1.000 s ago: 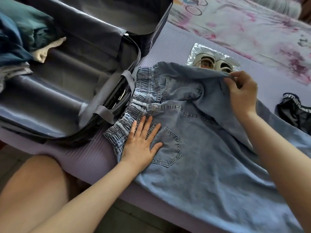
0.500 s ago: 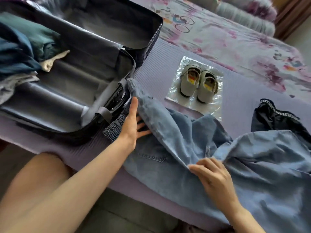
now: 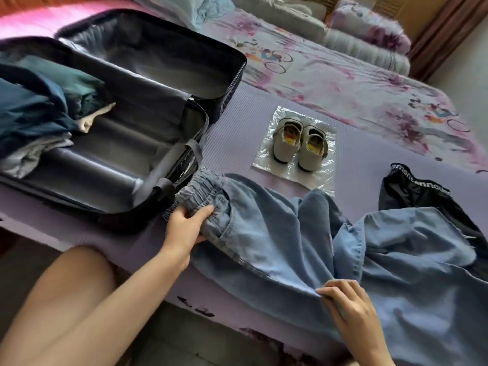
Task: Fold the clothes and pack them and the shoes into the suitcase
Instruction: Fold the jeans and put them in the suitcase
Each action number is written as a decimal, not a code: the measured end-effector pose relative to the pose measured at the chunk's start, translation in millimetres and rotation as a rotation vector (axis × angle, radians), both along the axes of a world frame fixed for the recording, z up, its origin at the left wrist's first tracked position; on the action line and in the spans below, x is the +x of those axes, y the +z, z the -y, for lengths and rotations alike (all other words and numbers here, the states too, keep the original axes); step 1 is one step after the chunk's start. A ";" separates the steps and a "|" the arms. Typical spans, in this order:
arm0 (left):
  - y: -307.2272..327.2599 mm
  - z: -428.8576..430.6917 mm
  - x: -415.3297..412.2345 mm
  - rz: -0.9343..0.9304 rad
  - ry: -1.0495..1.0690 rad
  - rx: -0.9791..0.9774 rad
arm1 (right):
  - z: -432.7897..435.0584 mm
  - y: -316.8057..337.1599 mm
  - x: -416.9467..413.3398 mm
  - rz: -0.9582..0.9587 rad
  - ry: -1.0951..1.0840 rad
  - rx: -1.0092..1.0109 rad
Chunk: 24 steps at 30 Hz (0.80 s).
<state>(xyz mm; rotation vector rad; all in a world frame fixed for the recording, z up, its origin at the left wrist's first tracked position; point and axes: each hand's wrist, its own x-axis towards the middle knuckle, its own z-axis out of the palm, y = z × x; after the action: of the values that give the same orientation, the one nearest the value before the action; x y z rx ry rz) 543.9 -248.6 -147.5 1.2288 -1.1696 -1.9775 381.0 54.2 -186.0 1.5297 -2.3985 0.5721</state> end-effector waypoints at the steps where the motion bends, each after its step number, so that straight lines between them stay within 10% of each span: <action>1: -8.8 -1.4 10.0 0.039 0.001 0.002 | -2.5 -4.5 3.9 0.003 0.027 0.014; 12: -32.0 14.8 30.3 0.500 -0.017 -0.383 | 0.3 -7.5 33.1 -0.017 0.075 -0.006; 24: -48.2 24.8 40.4 0.337 -0.032 -0.303 | -10.0 -20.4 44.3 -0.010 0.020 -0.048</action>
<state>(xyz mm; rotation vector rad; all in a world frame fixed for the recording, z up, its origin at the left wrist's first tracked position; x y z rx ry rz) 584.3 -273.4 -195.7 1.4186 -1.5935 -1.5752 425.3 64.3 -206.4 1.5340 -2.3473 0.6207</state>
